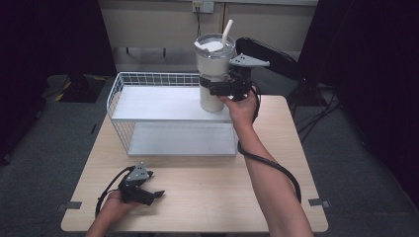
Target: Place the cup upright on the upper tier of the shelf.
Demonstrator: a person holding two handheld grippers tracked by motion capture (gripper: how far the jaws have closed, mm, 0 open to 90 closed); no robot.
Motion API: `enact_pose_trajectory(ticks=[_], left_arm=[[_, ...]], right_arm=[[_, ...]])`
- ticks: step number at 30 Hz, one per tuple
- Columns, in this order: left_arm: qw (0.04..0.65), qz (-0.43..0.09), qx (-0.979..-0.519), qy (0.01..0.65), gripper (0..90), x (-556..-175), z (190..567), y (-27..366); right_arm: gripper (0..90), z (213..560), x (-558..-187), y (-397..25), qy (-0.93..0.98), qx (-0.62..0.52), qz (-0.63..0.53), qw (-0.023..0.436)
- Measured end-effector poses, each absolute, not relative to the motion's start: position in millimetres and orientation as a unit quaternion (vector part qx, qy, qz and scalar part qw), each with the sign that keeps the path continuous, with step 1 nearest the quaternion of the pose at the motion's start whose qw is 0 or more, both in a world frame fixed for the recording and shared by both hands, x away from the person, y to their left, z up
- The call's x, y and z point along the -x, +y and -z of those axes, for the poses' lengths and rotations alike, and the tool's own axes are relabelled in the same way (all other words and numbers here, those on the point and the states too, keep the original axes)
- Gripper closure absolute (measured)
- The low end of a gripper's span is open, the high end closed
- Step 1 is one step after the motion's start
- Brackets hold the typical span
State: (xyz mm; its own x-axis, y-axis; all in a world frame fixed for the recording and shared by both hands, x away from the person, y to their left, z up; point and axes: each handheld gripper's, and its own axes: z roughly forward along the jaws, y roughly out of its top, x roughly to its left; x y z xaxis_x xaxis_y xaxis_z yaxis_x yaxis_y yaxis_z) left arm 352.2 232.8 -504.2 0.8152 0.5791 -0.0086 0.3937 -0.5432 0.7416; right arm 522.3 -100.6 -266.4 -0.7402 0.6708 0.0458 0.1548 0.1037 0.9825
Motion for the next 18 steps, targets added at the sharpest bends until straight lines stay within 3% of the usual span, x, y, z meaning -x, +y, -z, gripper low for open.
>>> enact_pose_trajectory(ticks=[18], left_arm=[[0.388,-0.120,-0.870,0.280,14.1,-352.1,504.2,232.8]], right_arm=[[9.0,271.3,-520.5,-102.4,0.705,-0.293,-0.607,0.221]])
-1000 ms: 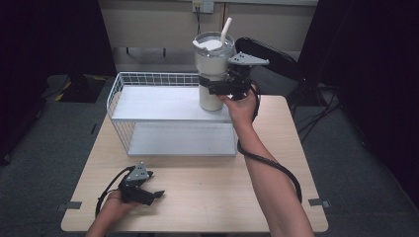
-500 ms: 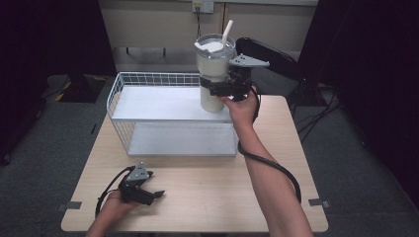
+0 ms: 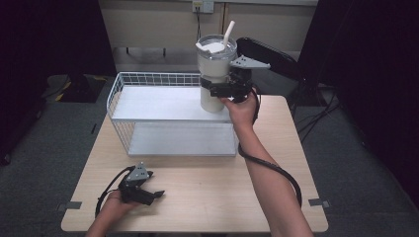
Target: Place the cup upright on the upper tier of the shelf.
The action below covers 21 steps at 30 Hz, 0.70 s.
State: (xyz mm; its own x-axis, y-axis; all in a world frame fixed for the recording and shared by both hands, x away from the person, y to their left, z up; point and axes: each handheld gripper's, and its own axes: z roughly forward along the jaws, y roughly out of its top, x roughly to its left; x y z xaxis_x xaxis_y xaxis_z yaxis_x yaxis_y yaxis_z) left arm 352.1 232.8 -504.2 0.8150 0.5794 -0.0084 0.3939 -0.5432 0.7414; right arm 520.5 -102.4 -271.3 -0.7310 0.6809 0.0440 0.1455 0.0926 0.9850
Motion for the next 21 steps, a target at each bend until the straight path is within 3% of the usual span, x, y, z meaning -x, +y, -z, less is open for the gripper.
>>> enact_pose_trajectory(ticks=[21], left_arm=[[0.389,-0.120,-0.870,0.280,14.1,-352.1,504.5,232.6]], right_arm=[[8.7,283.0,-507.9,-103.7,0.699,-0.329,-0.590,0.234]])
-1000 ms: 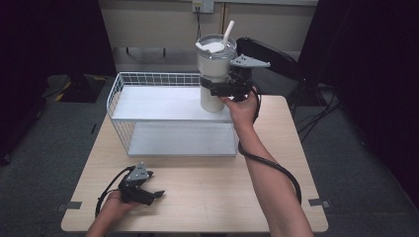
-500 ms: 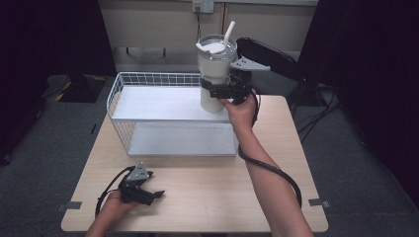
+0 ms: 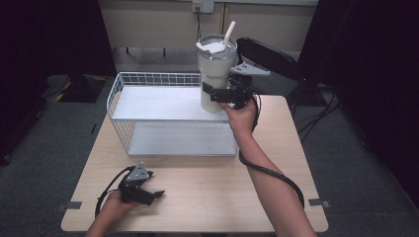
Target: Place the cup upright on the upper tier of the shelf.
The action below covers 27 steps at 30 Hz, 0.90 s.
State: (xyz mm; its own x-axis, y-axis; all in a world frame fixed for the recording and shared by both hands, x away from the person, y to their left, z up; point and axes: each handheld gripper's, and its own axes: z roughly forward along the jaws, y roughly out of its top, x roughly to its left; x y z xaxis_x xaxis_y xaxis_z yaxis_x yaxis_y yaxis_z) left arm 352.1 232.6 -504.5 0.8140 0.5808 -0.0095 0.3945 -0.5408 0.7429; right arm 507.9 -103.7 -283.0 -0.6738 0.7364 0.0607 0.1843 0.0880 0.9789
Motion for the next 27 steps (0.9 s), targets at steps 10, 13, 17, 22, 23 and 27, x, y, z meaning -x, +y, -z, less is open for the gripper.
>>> enact_pose_trajectory(ticks=[10,13,17,22,23,27], left_arm=[[0.388,-0.120,-0.870,0.280,14.1,-352.3,504.4,232.8],[0.389,-0.118,-0.870,0.280,14.1,-352.6,504.3,233.2],[0.388,-0.118,-0.871,0.279,14.1,-352.6,504.3,233.3],[0.387,-0.119,-0.870,0.280,14.0,-352.1,504.5,232.7],[0.387,-0.119,-0.870,0.280,14.0,-352.1,504.5,232.7],[0.387,-0.119,-0.870,0.280,14.1,-352.1,504.5,232.7]], right_arm=[[10.5,289.7,-493.4,-113.5,0.704,-0.336,-0.583,0.229],[10.4,292.4,-483.9,-120.4,0.701,-0.332,-0.593,0.216],[11.4,291.5,-467.6,-128.1,0.712,-0.298,-0.602,0.205],[11.6,297.5,-446.1,-128.3,0.731,-0.263,-0.603,0.181],[11.7,300.0,-440.6,-127.6,0.734,-0.255,-0.606,0.173],[11.7,309.3,-426.5,-125.6,0.741,-0.241,-0.607,0.156]])
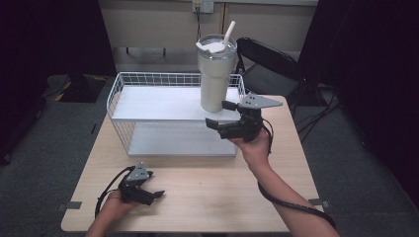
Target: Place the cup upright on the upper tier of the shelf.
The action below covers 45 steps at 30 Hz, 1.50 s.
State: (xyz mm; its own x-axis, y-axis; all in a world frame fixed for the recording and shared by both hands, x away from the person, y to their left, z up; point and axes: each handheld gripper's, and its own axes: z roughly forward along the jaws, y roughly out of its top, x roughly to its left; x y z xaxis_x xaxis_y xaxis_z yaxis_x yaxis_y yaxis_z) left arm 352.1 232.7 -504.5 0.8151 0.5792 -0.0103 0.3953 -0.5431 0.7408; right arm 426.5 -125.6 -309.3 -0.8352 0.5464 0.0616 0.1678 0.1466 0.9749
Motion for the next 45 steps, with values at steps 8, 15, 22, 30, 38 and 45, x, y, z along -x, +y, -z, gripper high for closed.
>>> enact_pose_trajectory(ticks=[8,15,22,30,38,45], left_arm=[[0.387,-0.119,-0.870,0.280,14.1,-352.2,504.5,232.7],[0.387,-0.119,-0.870,0.280,14.0,-352.1,504.5,232.7],[0.387,-0.119,-0.870,0.280,14.0,-352.1,504.5,232.7],[0.388,-0.119,-0.870,0.280,14.1,-352.1,504.5,232.7],[0.387,-0.119,-0.870,0.279,14.0,-352.2,504.5,232.7],[0.387,-0.119,-0.870,0.280,14.0,-352.2,504.5,232.7]], right_arm=[[12.4,328.7,-404.9,-122.4,0.761,-0.217,-0.596,0.135],[12.8,341.8,-388.9,-123.2,0.776,-0.197,-0.584,0.134],[12.8,358.1,-378.5,-126.1,0.789,-0.191,-0.570,0.129],[12.8,377.0,-372.1,-131.5,0.799,-0.191,-0.557,0.121],[13.1,390.9,-366.5,-136.7,0.809,-0.190,-0.542,0.121],[13.2,407.9,-362.0,-143.1,0.817,-0.193,-0.531,0.117]])
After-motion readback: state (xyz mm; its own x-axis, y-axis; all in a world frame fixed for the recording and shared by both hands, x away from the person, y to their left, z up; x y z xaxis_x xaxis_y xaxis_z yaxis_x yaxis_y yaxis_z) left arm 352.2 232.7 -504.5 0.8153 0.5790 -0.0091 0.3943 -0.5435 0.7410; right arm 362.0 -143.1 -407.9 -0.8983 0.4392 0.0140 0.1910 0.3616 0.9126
